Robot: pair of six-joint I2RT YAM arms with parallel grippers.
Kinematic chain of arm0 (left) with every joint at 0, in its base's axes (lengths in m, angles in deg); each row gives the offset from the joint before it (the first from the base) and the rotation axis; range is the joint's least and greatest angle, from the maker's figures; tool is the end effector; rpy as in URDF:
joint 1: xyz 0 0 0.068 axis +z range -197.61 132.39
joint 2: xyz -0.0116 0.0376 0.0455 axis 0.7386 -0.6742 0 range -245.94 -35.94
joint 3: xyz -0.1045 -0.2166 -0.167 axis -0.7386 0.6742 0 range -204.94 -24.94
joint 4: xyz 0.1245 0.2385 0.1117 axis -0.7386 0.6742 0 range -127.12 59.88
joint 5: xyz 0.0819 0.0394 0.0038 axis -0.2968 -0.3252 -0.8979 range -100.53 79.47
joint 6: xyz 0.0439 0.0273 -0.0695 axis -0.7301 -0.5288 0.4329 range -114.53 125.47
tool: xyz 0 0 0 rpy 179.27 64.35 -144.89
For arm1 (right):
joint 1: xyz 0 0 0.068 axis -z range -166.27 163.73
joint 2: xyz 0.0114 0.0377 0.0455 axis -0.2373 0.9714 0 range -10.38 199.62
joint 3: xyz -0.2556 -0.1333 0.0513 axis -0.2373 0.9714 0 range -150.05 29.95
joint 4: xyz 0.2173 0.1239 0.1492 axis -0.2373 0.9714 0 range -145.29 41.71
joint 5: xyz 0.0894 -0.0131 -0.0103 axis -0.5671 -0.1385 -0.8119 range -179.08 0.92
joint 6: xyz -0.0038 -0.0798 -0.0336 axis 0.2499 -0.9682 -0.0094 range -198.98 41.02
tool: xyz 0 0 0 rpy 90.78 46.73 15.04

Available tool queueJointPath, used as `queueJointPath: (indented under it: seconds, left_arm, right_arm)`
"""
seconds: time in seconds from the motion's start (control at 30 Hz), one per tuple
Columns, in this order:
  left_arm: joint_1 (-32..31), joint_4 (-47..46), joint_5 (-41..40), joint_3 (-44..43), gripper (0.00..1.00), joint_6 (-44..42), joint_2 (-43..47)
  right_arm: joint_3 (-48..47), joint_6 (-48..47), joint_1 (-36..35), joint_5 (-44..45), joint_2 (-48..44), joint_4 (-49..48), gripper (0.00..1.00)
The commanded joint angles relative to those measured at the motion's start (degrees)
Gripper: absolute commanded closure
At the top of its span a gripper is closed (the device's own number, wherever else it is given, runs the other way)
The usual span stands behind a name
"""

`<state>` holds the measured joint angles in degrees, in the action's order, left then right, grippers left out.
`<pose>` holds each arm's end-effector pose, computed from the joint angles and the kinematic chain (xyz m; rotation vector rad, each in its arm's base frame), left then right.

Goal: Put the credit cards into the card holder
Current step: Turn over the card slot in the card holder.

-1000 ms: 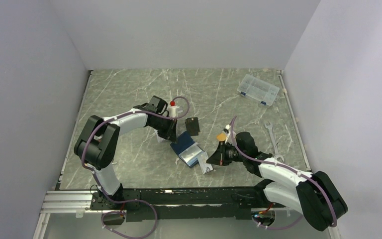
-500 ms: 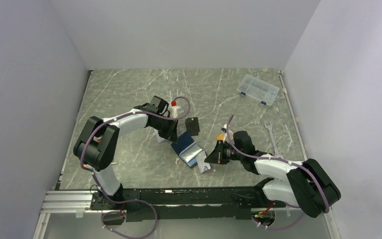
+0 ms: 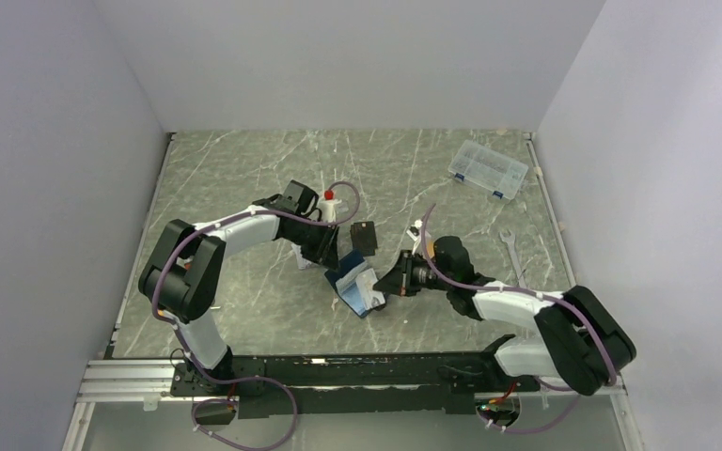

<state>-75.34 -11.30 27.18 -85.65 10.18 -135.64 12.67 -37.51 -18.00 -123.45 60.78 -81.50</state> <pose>0.3128 -0.2174 0.1448 0.7445 2.6184 -1.0593 0.1995 0.1741 0.1311 -0.2262 2.2574 1.3579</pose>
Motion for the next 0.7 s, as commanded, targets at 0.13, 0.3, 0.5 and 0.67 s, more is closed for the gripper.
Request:
queueJointPath:
  seconds: [0.13,0.3,0.5,0.67]
  left_arm:
    - [4.8,-3.7,8.6,0.0,0.67,3.3,1.0]
    - [6.5,-3.9,12.0,-0.1,0.66,4.1,-0.3]
    - [6.1,-5.1,16.3,-0.4,0.66,4.9,-1.0]
    - [5.8,-4.8,17.9,-0.3,0.66,4.2,-1.4]
  right_arm:
    - [-3.9,1.3,-2.5,0.9,9.6,-11.1,1.0]
    - [-4.1,0.9,-2.5,1.0,13.5,-12.3,1.0]
    - [-6.3,0.9,-2.6,1.0,15.4,-13.7,1.0]
    - [-8.5,1.1,-3.5,0.7,18.9,-14.8,1.0]
